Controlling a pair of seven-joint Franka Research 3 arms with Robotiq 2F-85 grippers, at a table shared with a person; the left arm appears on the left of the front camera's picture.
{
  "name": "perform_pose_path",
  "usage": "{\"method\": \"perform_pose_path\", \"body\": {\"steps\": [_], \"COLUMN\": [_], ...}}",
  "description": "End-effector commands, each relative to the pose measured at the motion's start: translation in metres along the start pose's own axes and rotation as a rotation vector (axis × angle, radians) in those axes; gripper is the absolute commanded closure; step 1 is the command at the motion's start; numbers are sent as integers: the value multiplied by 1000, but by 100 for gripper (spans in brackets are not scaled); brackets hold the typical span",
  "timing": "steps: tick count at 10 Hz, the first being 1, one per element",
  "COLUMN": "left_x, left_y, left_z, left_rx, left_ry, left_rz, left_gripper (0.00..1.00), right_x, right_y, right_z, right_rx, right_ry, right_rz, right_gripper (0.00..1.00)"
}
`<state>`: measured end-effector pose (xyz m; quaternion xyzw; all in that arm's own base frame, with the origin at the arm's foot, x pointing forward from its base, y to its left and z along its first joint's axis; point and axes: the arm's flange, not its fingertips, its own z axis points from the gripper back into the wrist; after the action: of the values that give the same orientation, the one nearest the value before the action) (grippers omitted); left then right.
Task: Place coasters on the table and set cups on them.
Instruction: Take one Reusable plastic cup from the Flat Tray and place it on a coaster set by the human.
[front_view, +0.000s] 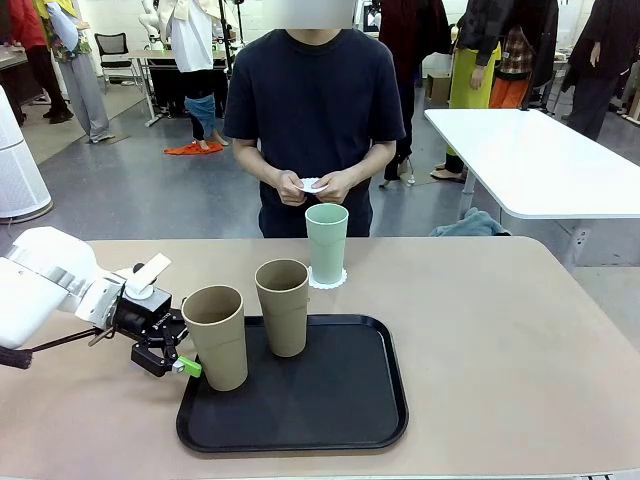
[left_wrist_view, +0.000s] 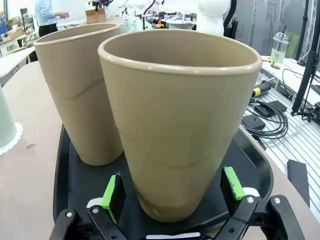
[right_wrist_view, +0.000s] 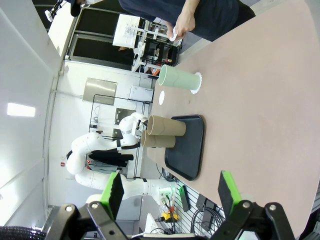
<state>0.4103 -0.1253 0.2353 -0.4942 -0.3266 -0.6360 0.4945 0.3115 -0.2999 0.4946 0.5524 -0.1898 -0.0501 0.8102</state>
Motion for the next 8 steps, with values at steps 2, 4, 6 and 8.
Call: {"method": "perform_pose_path", "body": {"steps": [2, 4, 6, 8], "left_x": [-3, -4, -4, -2], "left_y": [6, 6, 7, 7], "left_z": [-9, -10, -13, -16], "left_rx": [13, 4, -4, -9], "left_ry": [-9, -12, -14, -20], "left_rz": [-26, -21, -17, -22], "left_gripper": [0, 0, 0, 0], "right_x": [-1, -1, -1, -1], "right_y": [-1, -1, -1, -1], "right_z": [0, 0, 0, 0], "right_rx": [8, 8, 8, 8], "right_ry": [-4, -4, -4, -4], "right_rz": [0, 0, 0, 0], "right_gripper": [0, 0, 0, 0]}}
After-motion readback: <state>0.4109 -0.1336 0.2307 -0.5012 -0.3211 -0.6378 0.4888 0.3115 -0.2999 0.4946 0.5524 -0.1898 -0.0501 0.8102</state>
